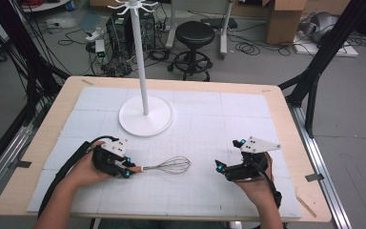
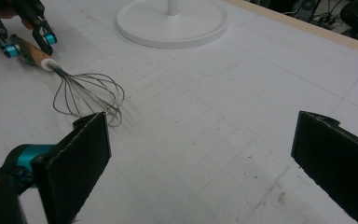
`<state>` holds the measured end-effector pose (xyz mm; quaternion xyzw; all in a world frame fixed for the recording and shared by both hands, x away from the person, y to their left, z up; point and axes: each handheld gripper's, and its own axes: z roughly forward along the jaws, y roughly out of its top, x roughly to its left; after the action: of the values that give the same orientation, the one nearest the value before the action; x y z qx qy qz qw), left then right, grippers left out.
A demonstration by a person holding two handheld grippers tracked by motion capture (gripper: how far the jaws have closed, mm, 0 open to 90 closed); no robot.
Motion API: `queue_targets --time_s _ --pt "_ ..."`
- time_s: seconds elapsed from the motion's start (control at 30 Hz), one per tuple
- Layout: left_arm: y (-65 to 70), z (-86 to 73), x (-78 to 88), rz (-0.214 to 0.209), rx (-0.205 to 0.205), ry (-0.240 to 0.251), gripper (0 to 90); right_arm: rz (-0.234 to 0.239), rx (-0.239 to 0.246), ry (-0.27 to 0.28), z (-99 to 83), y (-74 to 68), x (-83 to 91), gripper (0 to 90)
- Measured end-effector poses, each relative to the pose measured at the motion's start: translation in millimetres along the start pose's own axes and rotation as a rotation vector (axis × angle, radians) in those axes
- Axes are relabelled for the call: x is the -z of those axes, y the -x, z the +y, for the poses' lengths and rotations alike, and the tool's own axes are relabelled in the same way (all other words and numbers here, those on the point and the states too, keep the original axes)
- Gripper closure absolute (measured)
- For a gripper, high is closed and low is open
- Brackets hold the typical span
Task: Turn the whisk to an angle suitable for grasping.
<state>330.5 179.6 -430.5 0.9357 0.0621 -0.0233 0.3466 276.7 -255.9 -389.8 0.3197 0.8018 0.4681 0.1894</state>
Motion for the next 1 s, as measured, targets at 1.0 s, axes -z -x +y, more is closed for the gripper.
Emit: queue_targets --time_s 1.0 --pt "-6.2 80.1 -63.5 -0.020 -0.063 -0.044 69.9 -0.004 -0.009 0.033 3.8 2.6 7.6 3.3"
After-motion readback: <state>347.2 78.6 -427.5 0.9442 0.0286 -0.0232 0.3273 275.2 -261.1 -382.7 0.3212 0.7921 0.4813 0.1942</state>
